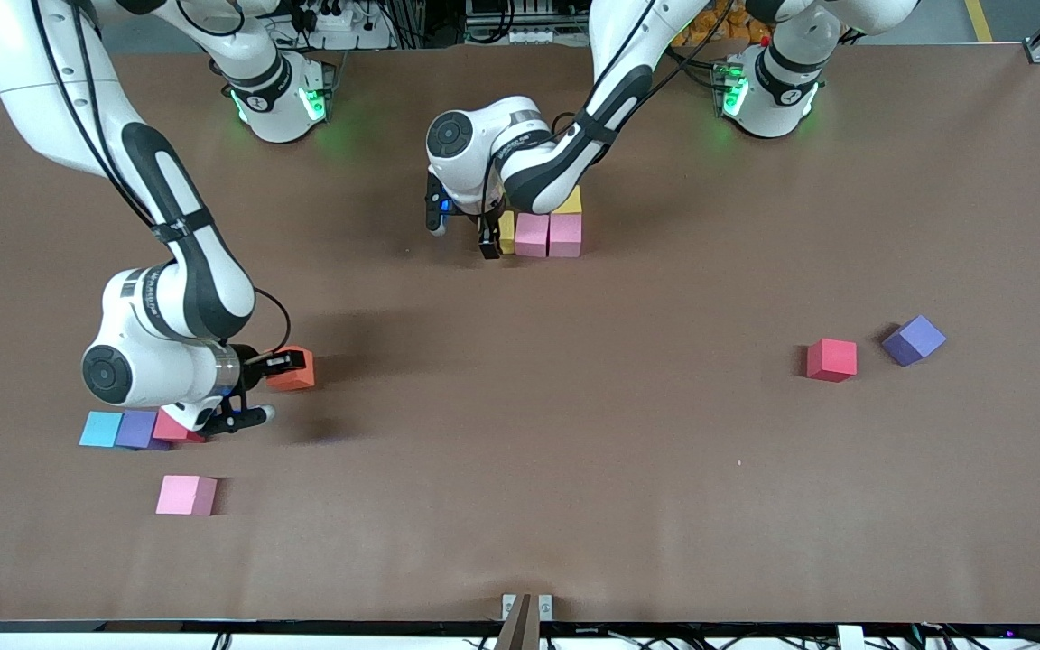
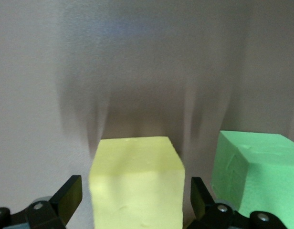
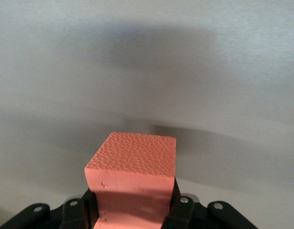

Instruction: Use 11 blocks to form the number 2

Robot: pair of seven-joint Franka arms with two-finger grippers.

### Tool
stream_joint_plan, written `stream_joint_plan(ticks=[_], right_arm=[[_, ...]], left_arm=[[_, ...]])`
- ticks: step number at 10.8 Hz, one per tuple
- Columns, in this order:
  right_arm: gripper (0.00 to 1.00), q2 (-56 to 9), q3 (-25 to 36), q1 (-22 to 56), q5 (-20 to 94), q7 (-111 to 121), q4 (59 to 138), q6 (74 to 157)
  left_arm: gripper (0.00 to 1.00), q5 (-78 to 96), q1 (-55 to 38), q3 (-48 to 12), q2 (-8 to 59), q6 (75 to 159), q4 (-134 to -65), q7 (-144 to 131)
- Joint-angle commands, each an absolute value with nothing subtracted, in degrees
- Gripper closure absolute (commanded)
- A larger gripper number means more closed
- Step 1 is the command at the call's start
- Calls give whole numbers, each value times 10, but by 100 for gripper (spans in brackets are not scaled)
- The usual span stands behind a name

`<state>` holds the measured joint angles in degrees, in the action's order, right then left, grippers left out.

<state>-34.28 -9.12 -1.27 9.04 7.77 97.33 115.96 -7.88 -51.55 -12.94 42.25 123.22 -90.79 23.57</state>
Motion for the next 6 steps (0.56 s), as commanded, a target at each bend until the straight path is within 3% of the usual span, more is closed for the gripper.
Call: stream_joint_plan(ticks=[1, 6], right_arm=[[49, -329, -88, 4, 107, 45, 978, 1155], [49, -327, -87, 46, 142, -24, 978, 1155]], left_arm=[[0, -91, -500, -141, 392, 1208, -918, 230], [0, -57, -457, -163, 323, 1123, -912, 230]])
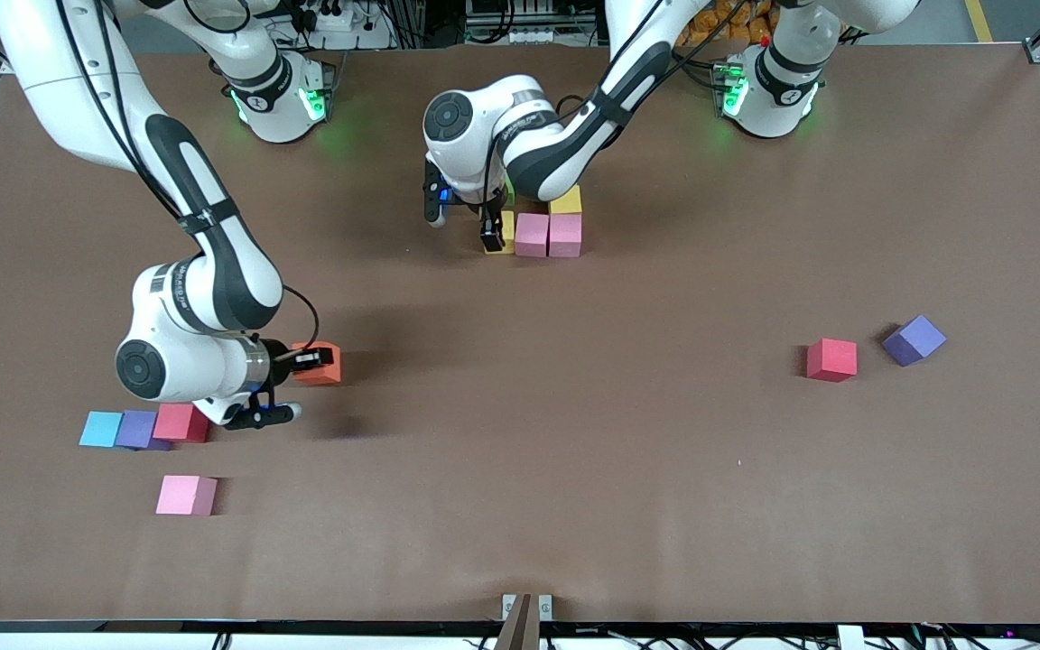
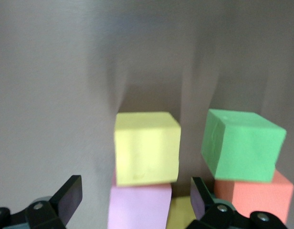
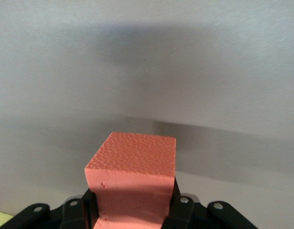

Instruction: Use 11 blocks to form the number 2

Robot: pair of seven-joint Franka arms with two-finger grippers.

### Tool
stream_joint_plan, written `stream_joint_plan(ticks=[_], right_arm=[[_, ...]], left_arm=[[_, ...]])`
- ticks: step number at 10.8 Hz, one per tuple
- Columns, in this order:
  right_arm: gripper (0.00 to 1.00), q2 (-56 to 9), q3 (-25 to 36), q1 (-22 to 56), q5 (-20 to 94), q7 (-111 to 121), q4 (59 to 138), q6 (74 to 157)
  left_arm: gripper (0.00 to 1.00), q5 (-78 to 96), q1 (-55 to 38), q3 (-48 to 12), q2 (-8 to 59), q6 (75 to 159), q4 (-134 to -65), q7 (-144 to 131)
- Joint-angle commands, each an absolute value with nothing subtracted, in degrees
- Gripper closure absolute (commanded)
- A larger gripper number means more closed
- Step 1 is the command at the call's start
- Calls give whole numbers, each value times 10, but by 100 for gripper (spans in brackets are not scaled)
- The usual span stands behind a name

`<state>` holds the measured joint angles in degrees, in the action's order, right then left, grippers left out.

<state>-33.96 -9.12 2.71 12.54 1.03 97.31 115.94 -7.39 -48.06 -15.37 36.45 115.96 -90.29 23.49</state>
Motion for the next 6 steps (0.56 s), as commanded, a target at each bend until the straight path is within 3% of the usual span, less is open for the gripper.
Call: stream_joint_plan(ticks=[1, 4, 6], right_arm=[[49, -326, -88, 56, 143, -47, 978, 1156], [50, -322, -88, 102, 144, -119, 979, 1169], [51, -316, -88, 136, 144, -169, 982, 1186]], left_arm=[[0, -44, -428, -162, 303, 1094, -911, 232], [0, -39, -317, -139, 237, 1007, -911, 283], [0, -37, -258, -77, 211, 1004, -905, 412]])
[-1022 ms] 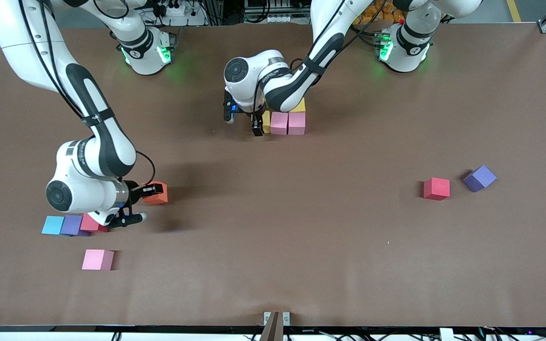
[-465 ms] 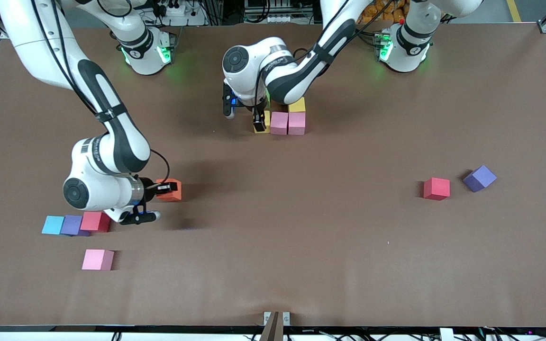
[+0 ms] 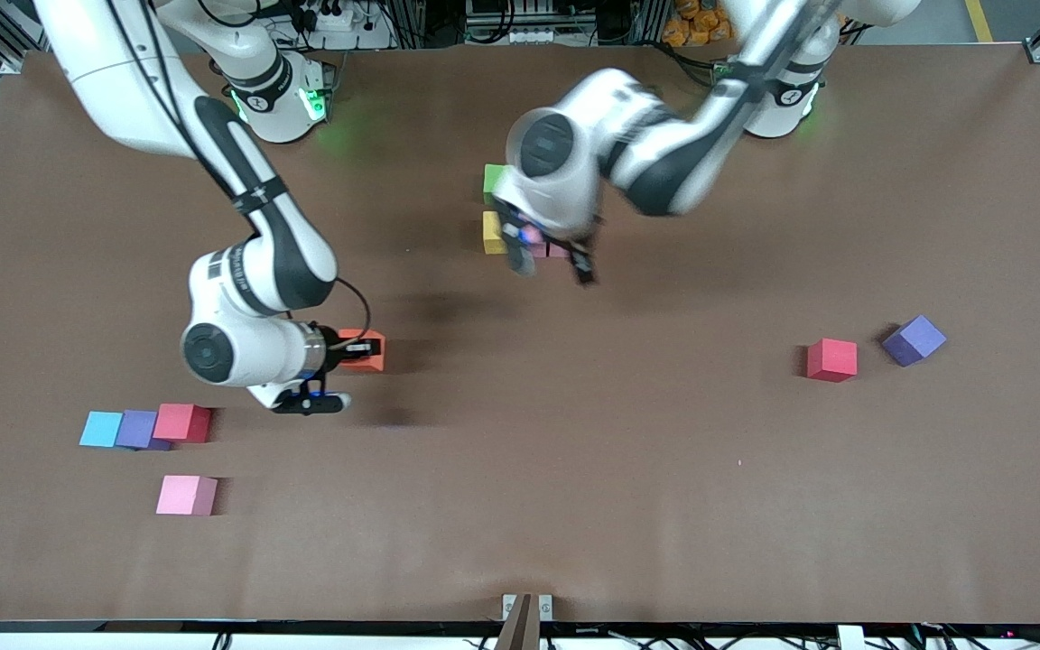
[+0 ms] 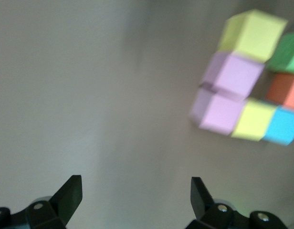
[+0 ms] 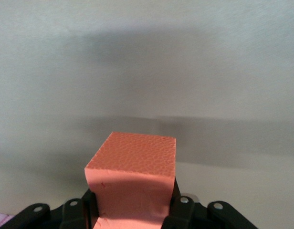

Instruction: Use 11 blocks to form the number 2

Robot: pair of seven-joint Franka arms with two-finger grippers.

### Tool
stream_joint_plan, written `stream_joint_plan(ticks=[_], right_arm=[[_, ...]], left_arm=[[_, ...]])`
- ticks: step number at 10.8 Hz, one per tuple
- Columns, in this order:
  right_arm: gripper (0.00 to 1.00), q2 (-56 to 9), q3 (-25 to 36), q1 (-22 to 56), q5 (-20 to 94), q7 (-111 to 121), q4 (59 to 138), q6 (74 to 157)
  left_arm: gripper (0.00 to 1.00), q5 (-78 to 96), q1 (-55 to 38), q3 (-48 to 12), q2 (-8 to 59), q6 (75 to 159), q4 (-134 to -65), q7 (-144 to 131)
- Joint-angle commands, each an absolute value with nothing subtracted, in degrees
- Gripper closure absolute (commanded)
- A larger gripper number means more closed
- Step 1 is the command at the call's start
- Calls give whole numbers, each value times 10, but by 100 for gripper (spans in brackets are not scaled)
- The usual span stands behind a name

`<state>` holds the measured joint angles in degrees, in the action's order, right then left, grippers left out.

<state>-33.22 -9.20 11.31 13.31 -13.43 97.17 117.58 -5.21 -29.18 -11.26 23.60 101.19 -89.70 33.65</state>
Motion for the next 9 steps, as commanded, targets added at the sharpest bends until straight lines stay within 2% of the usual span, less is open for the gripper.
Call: stream_joint_plan(ticks=[1, 3, 6, 9], right_arm=[[52, -313, -88, 152, 144, -186, 984, 1200], [52, -303, -88, 178, 143, -220, 997, 1231], [53, -287, -88, 227, 143, -240, 1061, 1343], [53, -293, -87, 290, 143, -280, 1097, 1429]], left_arm=[[0, -38, -244, -44, 206, 1003, -900, 460], [0, -39, -209, 4, 202, 1003, -899, 496], [0, -40, -200, 94, 203, 1005, -904, 480], [0, -40, -199, 134, 204, 1019, -911, 349]])
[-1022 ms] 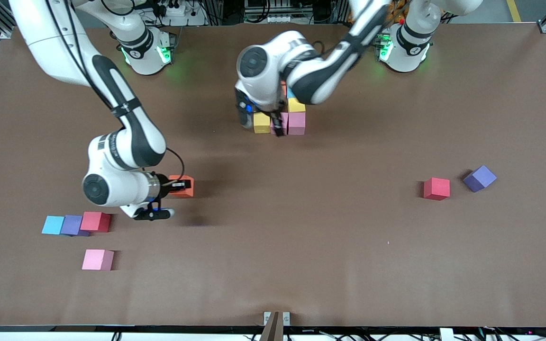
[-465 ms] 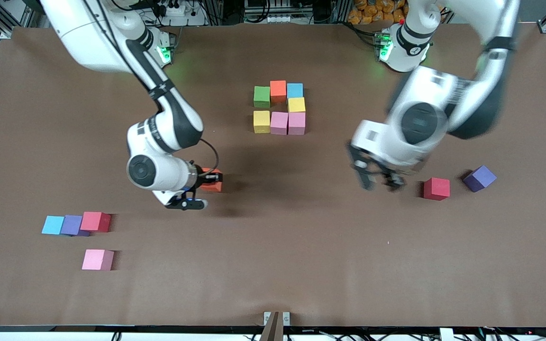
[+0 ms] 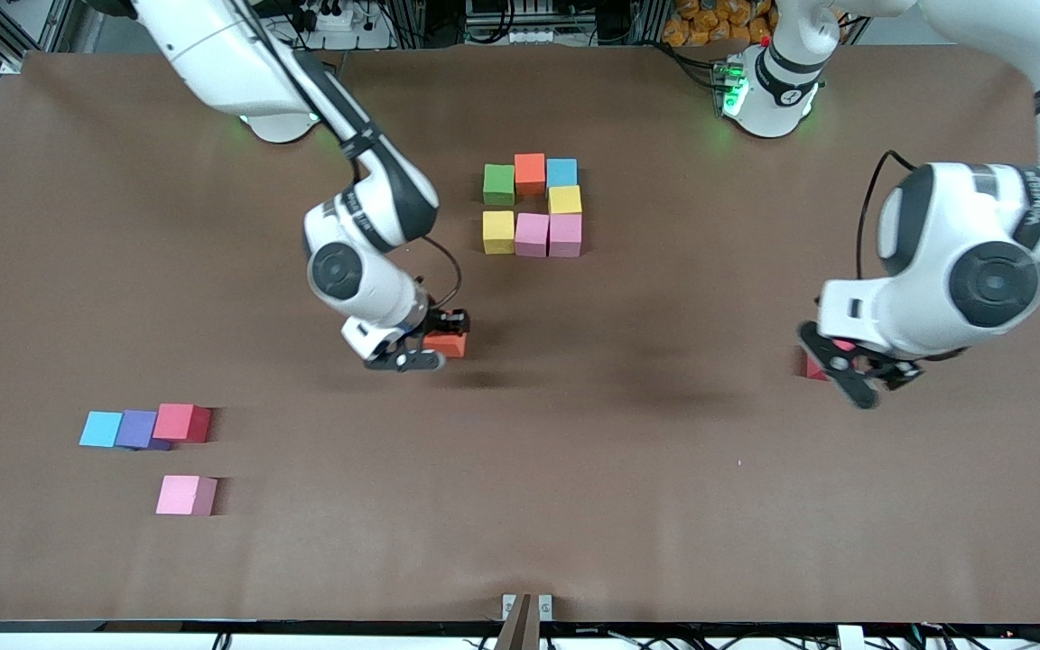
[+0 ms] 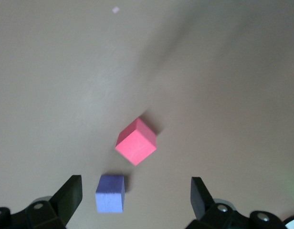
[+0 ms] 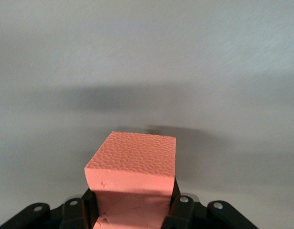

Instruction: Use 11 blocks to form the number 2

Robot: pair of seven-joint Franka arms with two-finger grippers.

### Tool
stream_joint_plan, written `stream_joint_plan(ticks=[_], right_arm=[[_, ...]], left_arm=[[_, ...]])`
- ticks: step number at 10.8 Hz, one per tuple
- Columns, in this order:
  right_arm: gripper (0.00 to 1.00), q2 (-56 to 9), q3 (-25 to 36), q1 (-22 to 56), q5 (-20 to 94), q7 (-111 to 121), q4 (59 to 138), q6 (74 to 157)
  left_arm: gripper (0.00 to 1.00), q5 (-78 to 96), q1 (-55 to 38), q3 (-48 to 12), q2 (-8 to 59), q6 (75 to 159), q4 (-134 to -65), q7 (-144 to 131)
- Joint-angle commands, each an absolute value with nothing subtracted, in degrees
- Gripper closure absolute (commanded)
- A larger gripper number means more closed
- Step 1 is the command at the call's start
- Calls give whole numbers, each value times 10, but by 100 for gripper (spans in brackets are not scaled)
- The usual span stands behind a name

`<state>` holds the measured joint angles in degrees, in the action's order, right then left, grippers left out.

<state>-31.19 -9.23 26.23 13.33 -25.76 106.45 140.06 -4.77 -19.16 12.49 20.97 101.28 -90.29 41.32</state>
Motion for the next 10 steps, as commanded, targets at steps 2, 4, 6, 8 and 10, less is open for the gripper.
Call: stream_joint_plan(ticks=[2, 4, 6, 8, 10], right_arm=[[54, -295, -87, 315, 143, -312, 1100, 1426], [55, -296, -87, 323, 143, -316, 1117, 1429], [55, -296, -87, 335, 143, -335, 1128, 1430], [55, -296, -88, 347, 143, -360, 1129, 1431], [55, -296, -88, 359, 143, -377, 1134, 1431]], left_arm=[[0, -47, -198, 134, 207, 1020, -904, 246], [0, -61, -173, 141, 214, 1071, -902, 238], [0, -55, -168, 159, 214, 1110, -900, 237], [0, -49, -167, 162, 210, 1105, -902, 201], [0, -46, -168, 158, 208, 1082, -907, 84]])
